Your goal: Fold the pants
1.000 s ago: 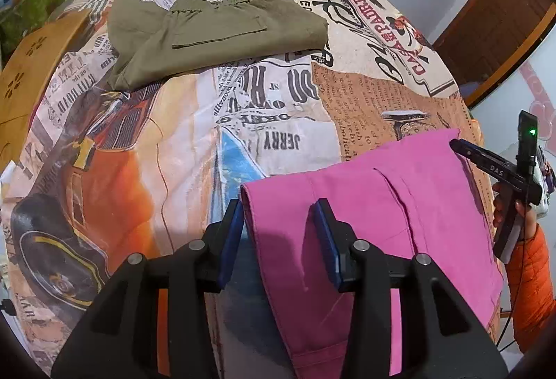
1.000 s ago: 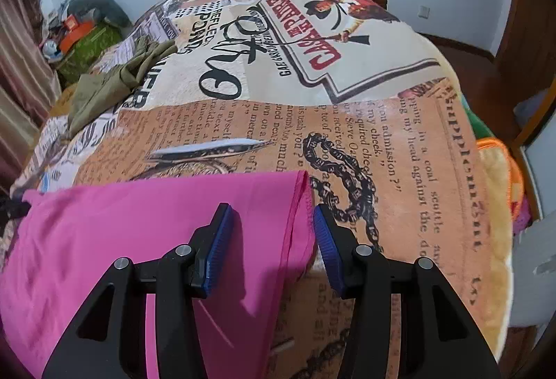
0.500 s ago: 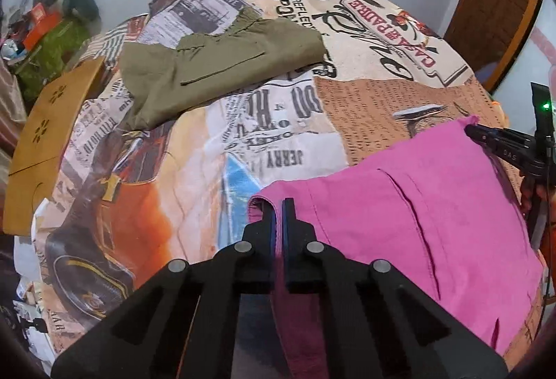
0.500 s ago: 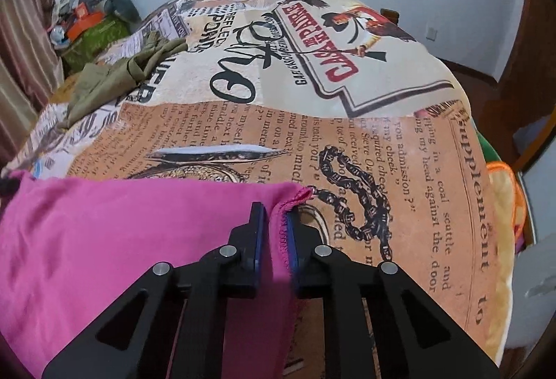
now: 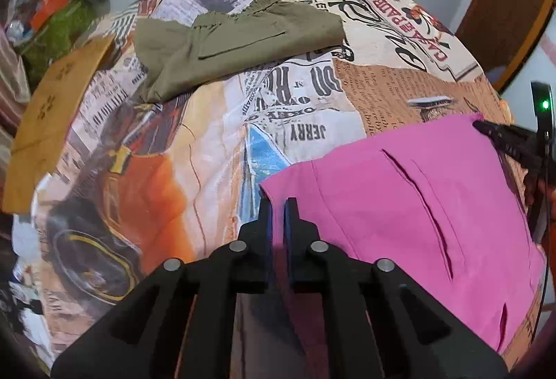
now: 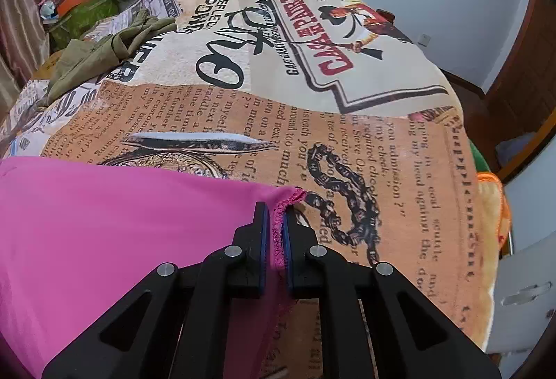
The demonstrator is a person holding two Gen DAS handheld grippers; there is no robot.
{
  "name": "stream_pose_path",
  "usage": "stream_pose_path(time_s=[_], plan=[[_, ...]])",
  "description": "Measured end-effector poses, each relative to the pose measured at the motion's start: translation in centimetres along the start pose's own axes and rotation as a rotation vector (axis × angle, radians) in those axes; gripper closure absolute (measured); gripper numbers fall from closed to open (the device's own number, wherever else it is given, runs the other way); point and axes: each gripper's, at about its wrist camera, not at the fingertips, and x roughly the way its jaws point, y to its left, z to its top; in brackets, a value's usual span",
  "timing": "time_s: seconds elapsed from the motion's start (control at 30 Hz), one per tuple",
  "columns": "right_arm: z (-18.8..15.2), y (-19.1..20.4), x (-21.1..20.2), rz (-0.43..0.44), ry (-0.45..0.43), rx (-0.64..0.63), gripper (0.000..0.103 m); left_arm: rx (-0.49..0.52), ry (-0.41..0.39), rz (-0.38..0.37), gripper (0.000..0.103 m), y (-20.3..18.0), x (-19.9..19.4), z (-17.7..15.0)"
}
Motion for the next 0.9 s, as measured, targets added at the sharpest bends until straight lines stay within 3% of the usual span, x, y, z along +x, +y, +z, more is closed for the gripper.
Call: stream_pose_path(time_s=[0.13, 0.2, 0.3, 0.4, 0.53, 0.67, 0.73, 0.9], plan=[[0.7, 0.2, -1.8, 0.017, 0.011, 0.006, 0.088, 0.042, -0.042, 0.015, 0.096, 0.0, -2.3, 0.7], [1.3, 0.6, -3.5, 0.064, -0.028, 0.025, 0.069, 0.049, -0.07, 0.02, 0.094, -0.1, -3.3, 1.4], [2.1, 2.3, -5.3, 0.145, -0.079, 0.022, 0.056, 0.058, -0.1, -0.003, 0.081, -1.0, -4.0, 2.6], [2.6, 5.0, -5.6, 0.213, -0.068, -0.022, 0.055, 0.091, -0.09, -0.017, 0.068, -2.8, -3.3, 3.2], [2.4, 8.5, -4.3, 0.262, -0.009, -0.105, 0.055, 0.127, -0.025, -0.037, 0.063, -4.6, -0.7, 3.1], [1.0, 10.6, -1.7, 0.331, 0.145, -0.182, 0.055, 0.105, 0.047, -0.064, 0.059, -4.3, 1.6, 2.2], [0.1, 10.9, -1.7, 0.313, 0.145, -0.217, 0.055, 0.101, 0.041, -0.066, 0.052, -3.9, 1.5, 1.7], [-1.3, 9.4, -2.6, 0.328, 0.146, -0.204, 0.053, 0.072, 0.037, -0.086, 0.049, -2.1, 0.6, 0.0]])
